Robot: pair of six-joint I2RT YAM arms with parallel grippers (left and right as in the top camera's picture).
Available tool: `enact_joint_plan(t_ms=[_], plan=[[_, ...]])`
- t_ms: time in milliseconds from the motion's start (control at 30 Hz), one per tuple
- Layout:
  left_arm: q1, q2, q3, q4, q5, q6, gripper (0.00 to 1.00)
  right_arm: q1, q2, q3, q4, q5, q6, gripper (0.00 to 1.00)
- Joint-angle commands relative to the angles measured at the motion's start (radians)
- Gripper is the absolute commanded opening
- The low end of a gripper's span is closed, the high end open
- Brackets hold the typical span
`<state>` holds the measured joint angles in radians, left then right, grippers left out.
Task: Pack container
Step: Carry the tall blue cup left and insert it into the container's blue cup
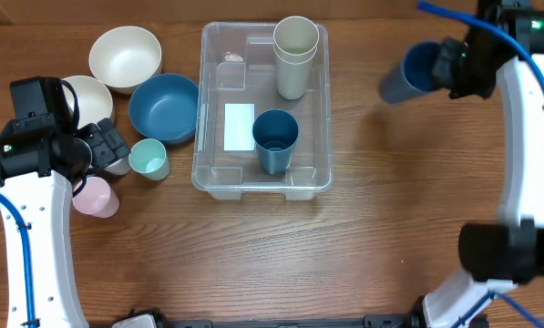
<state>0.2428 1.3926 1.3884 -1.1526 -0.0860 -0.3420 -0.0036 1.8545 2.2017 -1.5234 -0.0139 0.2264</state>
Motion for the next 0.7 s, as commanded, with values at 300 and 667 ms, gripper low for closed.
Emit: enact_joint_plan(t_ms=[300, 667], plan=[[0.004, 0.002, 0.022, 0.001, 0.009, -0.014, 1.00, 0.488, -0.077, 0.159, -0.119, 0.091, -0.288, 0.04], [0.004, 0.002, 0.022, 0.001, 0.009, -0.014, 1.00, 0.508, -0.041, 0.109, -0.091, 0.006, -0.340, 0.04]])
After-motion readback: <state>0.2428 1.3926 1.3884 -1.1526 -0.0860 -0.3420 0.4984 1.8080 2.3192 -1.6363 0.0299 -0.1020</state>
